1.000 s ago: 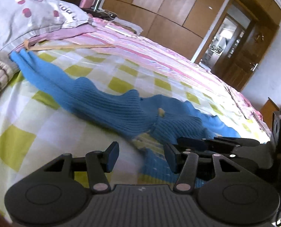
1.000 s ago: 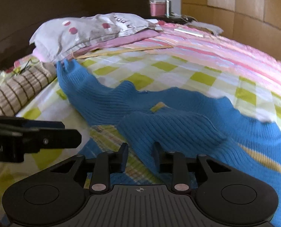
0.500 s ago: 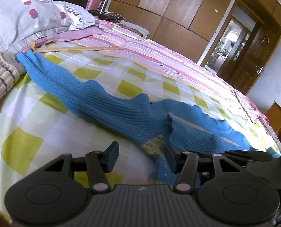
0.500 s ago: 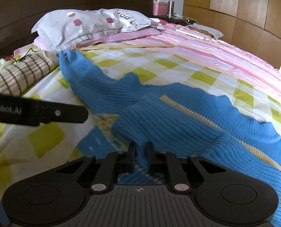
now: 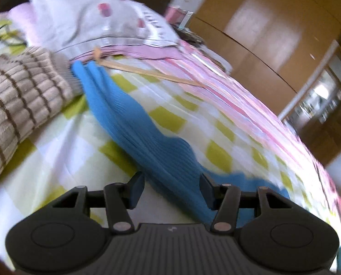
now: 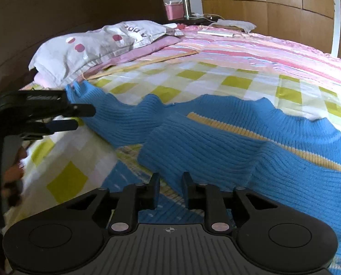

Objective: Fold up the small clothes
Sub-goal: 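Move the left tool to the other sleeve by the pillow and grasp its cuff, then fold the held sleeve across the sweater body with the left tool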

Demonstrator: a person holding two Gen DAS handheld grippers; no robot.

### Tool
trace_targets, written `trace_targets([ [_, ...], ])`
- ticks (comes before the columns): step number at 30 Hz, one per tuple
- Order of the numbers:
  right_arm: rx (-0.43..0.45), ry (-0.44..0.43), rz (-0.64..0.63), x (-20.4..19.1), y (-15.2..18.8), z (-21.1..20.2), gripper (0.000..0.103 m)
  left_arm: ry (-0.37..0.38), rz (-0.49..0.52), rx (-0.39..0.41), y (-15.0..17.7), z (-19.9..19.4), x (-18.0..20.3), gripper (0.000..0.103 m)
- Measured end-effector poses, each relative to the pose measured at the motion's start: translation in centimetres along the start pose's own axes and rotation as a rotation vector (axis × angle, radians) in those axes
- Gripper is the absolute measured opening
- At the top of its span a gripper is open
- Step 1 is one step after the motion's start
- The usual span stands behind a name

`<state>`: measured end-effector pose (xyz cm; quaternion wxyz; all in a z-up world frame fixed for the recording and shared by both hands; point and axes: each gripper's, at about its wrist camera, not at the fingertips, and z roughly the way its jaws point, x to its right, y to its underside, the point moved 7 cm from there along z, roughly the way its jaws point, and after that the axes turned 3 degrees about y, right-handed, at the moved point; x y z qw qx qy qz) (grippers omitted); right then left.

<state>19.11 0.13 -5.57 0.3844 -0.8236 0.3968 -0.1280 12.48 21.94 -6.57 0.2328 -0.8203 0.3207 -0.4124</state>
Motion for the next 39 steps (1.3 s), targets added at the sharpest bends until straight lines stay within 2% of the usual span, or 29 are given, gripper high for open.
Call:
trace_targets([
  [6,0.004,-0.011,0.009,-0.2,0.1,-0.1,0.023,-0.016,-0.064,0.055,-2.3,2.2,-1.9,0.058],
  [13,0.003,-0.024,0.027,-0.5,0.1,-0.1,0.023,-0.05,-0.167,0.116,-5.5,4.0,-5.7,0.058],
  [17,-0.004,-0.038,0.053,-0.7,0.2,0.1,0.023,-0.039,-0.194,0.134,-6.3,4.8,-6.6,0.056],
  [19,-0.002,-0.036,0.056,-0.9,0.1,0.1,0.023,-0.063,-0.162,0.137,-6.3,4.8,-6.5,0.044],
  [21,0.003,-0.041,0.059,-1.1,0.0,-0.1,0.023,-0.087,-0.131,0.125,-6.3,4.9,-6.3,0.018],
  [24,0.018,-0.044,0.065,-1.3,-0.4,-0.6,0.023,-0.049,-0.121,0.144,-6.4,4.4,-5.4,0.014],
  [27,0.035,-0.044,0.082,-1.2,-0.7,-1.2,0.023,-0.015,-0.024,0.173,-6.4,3.3,-2.6,0.013],
  [30,0.052,-0.041,0.122,-0.6,-1.0,-1.8,0.023,0.078,0.114,0.174,-5.1,2.4,1.8,0.013],
  [35,0.068,-0.006,0.236,1.9,-1.1,-2.8,0.023,0.277,0.436,0.079,1.7,1.3,10.9,0.013],
  [37,0.077,0.035,0.277,3.4,-0.8,-3.4,0.023,0.336,0.547,0.034,4.9,0.9,13.5,0.014],
  [39,0.083,0.085,0.322,5.3,-0.3,-4.2,0.023,0.363,0.659,-0.001,8.0,0.6,15.4,0.014],
])
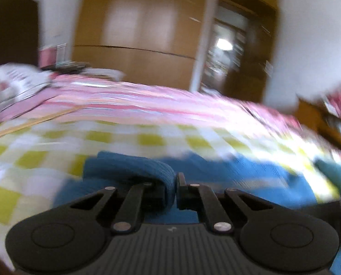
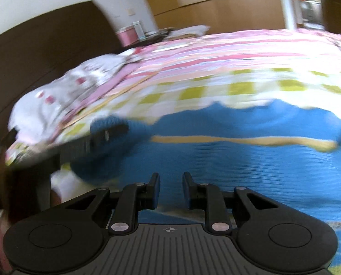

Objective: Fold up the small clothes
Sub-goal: 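Fold the held sleeve across the sweater body with the left tool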

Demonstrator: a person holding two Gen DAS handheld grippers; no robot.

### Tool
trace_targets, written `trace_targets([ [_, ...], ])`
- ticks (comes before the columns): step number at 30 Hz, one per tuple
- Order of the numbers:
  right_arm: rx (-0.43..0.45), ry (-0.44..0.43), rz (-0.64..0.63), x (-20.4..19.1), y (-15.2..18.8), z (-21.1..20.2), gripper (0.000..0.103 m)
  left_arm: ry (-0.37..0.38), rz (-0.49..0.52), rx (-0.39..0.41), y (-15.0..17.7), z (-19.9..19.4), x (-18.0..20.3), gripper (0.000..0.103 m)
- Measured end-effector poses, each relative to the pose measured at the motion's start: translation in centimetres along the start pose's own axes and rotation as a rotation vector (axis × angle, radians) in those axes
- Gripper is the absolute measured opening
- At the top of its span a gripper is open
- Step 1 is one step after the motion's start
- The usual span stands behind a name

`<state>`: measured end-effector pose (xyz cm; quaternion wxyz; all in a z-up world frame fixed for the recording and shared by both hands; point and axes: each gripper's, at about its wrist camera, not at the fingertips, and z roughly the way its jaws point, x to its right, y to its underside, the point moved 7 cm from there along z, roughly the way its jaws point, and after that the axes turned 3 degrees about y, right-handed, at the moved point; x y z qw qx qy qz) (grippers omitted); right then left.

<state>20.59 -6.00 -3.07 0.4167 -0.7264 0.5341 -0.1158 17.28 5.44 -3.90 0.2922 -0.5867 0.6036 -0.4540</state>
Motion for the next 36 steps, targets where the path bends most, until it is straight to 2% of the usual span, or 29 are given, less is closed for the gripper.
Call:
trace_targets([
  [4,-0.011,0.033,0.131,4.5,-0.2,-1.0,0.023,0.028,0.182,-0.069,2.6,0.8,4.1,0.021],
  [5,-0.011,0.029,0.154,5.1,-0.4,-1.2,0.023,0.027,0.225,-0.08,3.1,0.9,4.8,0.026],
  [6,-0.007,0.02,0.165,5.5,-0.7,-1.3,0.023,0.029,0.259,-0.091,3.4,1.1,5.3,0.032],
  [9,0.007,-0.025,0.13,5.1,-1.8,-1.4,0.023,0.047,0.326,-0.087,3.5,0.8,6.7,0.039],
  [15,-0.019,-0.148,-0.026,0.0,-3.1,-0.5,0.024,0.096,0.305,-0.101,3.6,0.4,7.3,0.041],
  [17,-0.032,-0.183,-0.09,-1.8,-3.1,-0.2,0.028,0.113,0.285,-0.104,3.6,0.3,7.0,0.041],
  [22,-0.078,-0.22,-0.228,-4.3,-2.9,-0.1,0.028,0.155,0.259,-0.107,3.4,0.0,6.8,0.042],
  [25,-0.105,-0.244,-0.26,-4.6,-2.4,-0.6,0.028,0.164,0.254,-0.108,3.3,0.2,6.5,0.042],
  [29,-0.145,-0.236,-0.302,-4.8,-1.5,-0.1,0.029,0.174,0.256,-0.109,3.3,0.0,6.6,0.043],
  [36,-0.166,-0.2,-0.321,-4.7,-1.9,1.6,0.029,0.187,0.238,-0.109,3.0,-0.4,6.1,0.045],
])
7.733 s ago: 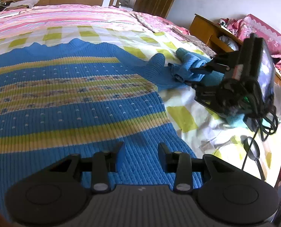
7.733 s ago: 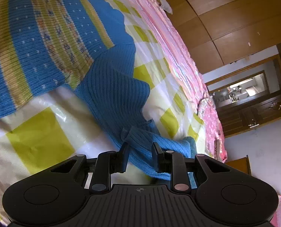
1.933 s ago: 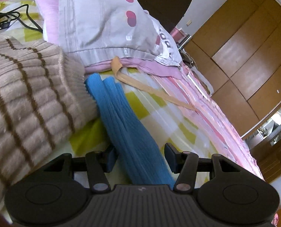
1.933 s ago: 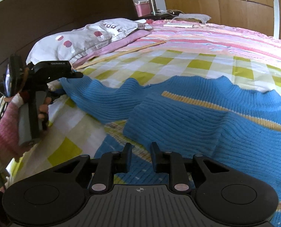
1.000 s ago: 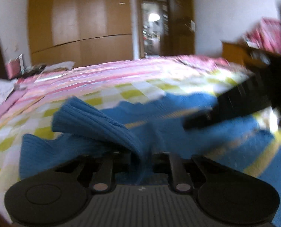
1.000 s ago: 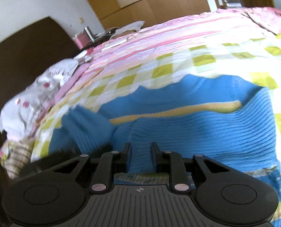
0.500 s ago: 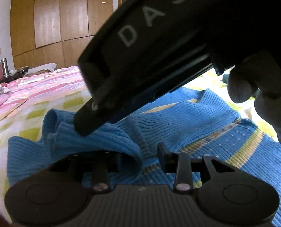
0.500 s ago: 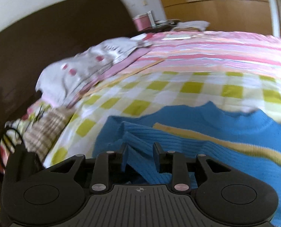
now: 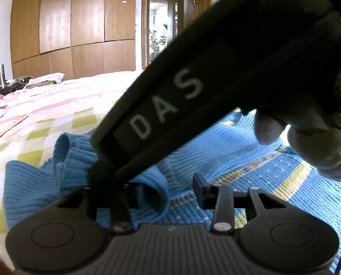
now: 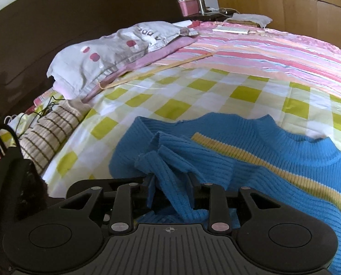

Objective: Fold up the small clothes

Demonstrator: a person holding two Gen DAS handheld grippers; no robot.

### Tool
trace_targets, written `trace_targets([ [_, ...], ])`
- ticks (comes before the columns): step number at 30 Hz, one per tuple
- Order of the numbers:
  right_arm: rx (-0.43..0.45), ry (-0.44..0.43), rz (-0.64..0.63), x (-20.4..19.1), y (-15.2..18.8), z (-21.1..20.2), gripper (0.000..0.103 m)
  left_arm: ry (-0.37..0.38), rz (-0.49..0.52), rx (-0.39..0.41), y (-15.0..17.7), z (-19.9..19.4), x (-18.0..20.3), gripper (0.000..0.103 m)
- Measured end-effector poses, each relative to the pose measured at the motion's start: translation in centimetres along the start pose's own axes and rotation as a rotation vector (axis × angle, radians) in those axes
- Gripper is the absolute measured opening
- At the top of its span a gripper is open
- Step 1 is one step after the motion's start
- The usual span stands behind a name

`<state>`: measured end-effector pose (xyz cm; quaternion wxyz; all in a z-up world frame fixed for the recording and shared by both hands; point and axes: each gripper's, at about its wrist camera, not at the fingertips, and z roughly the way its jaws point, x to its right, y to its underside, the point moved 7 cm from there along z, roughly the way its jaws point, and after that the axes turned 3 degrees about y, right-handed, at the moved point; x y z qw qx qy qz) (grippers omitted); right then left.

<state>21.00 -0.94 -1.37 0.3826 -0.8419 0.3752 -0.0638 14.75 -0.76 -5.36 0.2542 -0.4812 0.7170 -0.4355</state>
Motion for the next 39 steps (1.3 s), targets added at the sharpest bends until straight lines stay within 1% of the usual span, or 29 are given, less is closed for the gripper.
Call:
trace_targets([
  [1,-0.007,-0.001,-0.002,0.0,-0.1,0.1,0.029,0.003,0.003,0.001,0.1,-0.3,-0.4,0.045],
  [3,-0.027,-0.007,0.006,0.2,-0.1,0.3,0.022,0.002,0.014,0.0,0.0,-0.2,-0.5,0.046],
  [4,-0.033,-0.013,0.013,0.3,-0.2,0.4,0.006,0.0,0.018,0.001,0.0,-0.3,-0.5,0.046],
  [5,-0.032,-0.005,0.02,0.4,-0.3,0.3,0.004,0.001,0.021,0.004,-0.1,-0.4,-0.4,0.047],
  [8,0.021,0.021,0.085,1.3,-0.7,-1.0,0.003,-0.002,0.025,0.02,-0.2,-0.9,-0.3,0.048],
  [10,0.086,0.036,0.179,2.9,-1.1,-2.6,0.003,0.0,0.021,0.038,-0.5,-1.3,-0.3,0.051],
  [12,0.157,0.057,0.291,5.1,-1.1,-4.7,0.003,0.006,0.016,0.063,-1.0,-1.9,-0.3,0.056],
  [13,0.189,0.064,0.344,6.1,-0.8,-5.8,0.002,0.011,0.014,0.076,-1.2,-2.2,-0.2,0.057],
  [15,0.249,0.094,0.431,8.2,0.3,-8.2,0.002,0.029,0.004,0.099,-1.5,-2.6,-0.1,0.06],
  [17,0.298,0.134,0.487,9.9,1.5,-10.0,0.002,0.051,-0.019,0.113,-2.1,-3.2,0.0,0.063],
  [20,0.37,0.19,0.593,12.8,4.2,-12.0,0.002,0.08,-0.045,0.112,-2.2,-3.3,0.1,0.067],
  [21,0.374,0.197,0.634,13.7,5.2,-12.1,0.002,0.08,-0.043,0.1,-2.2,-3.2,0.3,0.067],
  [24,0.317,0.259,0.698,15.7,8.5,-10.9,0.002,0.062,-0.034,0.06,-1.7,-2.7,0.0,0.067],
  [25,0.301,0.257,0.721,16.0,9.4,-10.3,0.003,0.052,-0.035,0.048,-1.5,-2.3,-0.2,0.067],
  [27,0.295,0.263,0.76,16.4,10.6,-9.8,0.004,0.043,-0.044,0.031,-1.1,-1.4,-0.3,0.067],
  [28,0.303,0.268,0.773,16.6,10.9,-9.7,0.009,0.041,-0.055,0.021,-1.0,-1.2,-0.6,0.067],
  [29,0.308,0.266,0.789,16.8,11.0,-9.6,0.01,0.04,-0.065,0.017,-0.8,-1.0,-0.9,0.067],
  [32,0.324,0.233,0.828,17.2,11.0,-9.6,0.011,0.033,-0.085,0.016,-0.5,-0.6,-1.8,0.067],
  [36,0.321,0.243,0.822,17.5,10.8,-9.7,0.013,0.027,-0.113,0.034,-0.8,-1.4,-2.5,0.067],
  [39,0.313,0.208,0.851,17.5,10.8,-9.4,0.013,0.017,-0.148,0.053,-1.1,-1.7,-3.5,0.068],
])
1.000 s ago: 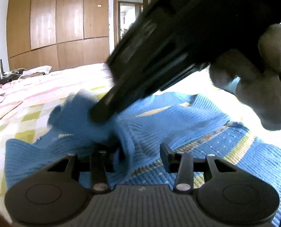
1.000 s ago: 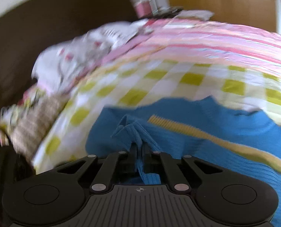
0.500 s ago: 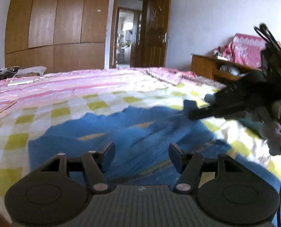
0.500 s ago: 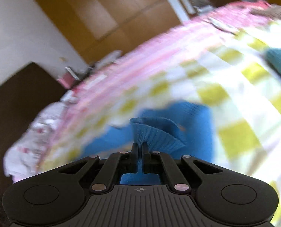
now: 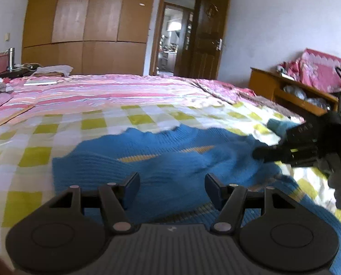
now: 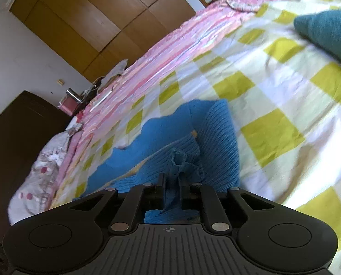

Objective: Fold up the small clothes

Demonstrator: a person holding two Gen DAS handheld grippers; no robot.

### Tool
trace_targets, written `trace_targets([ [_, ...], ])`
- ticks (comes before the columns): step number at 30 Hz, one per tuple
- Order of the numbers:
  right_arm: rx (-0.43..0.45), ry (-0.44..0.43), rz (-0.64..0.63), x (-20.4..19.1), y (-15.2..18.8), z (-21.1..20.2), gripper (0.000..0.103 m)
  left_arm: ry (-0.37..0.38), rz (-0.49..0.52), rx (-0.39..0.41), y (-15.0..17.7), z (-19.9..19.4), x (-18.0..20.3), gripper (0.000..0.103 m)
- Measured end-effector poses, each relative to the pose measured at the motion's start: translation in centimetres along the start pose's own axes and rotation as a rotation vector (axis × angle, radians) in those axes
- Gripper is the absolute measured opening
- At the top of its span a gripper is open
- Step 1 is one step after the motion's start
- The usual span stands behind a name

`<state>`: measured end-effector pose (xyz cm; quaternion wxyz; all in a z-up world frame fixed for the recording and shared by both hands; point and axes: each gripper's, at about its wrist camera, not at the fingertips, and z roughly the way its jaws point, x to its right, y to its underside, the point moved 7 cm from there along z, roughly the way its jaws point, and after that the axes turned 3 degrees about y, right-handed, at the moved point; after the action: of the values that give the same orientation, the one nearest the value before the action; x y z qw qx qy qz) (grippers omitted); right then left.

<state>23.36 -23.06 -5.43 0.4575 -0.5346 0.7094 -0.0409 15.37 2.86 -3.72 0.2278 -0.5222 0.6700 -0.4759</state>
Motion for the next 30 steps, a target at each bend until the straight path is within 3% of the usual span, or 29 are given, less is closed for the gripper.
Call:
trace_targets([
  [5,-0.015,-0.022,0.003,-0.5,-0.2,0.0,0.024,-0.028,-0.047,0.003,-0.1,-0.1,-1.3,0.068],
  [8,-0.01,-0.01,-0.007,-0.8,-0.4,0.0,0.024,-0.044,-0.055,0.008,-0.2,0.0,-1.7,0.068],
  [9,-0.003,0.008,-0.02,-0.8,-0.5,0.0,0.023,-0.048,-0.059,0.01,-0.2,0.0,-1.8,0.068],
  [11,0.003,0.037,-0.046,-1.1,-0.7,0.0,0.006,-0.056,-0.065,0.017,-0.3,-0.1,-1.9,0.068],
  [15,0.073,0.02,-0.09,-2.1,-1.1,-1.9,0.003,-0.065,-0.077,0.046,-0.7,-0.5,-2.2,0.068],
  [18,0.097,0.036,-0.098,-1.6,-0.9,-2.8,0.003,-0.091,-0.078,0.001,-0.1,0.3,-2.6,0.068],
  [22,0.036,0.16,-0.138,0.5,0.4,-1.7,0.006,-0.137,-0.064,-0.094,1.2,1.8,-3.1,0.068],
  [30,0.012,0.185,-0.157,0.6,0.6,-3.2,0.01,-0.134,-0.07,-0.088,1.1,1.5,-3.3,0.068],
])
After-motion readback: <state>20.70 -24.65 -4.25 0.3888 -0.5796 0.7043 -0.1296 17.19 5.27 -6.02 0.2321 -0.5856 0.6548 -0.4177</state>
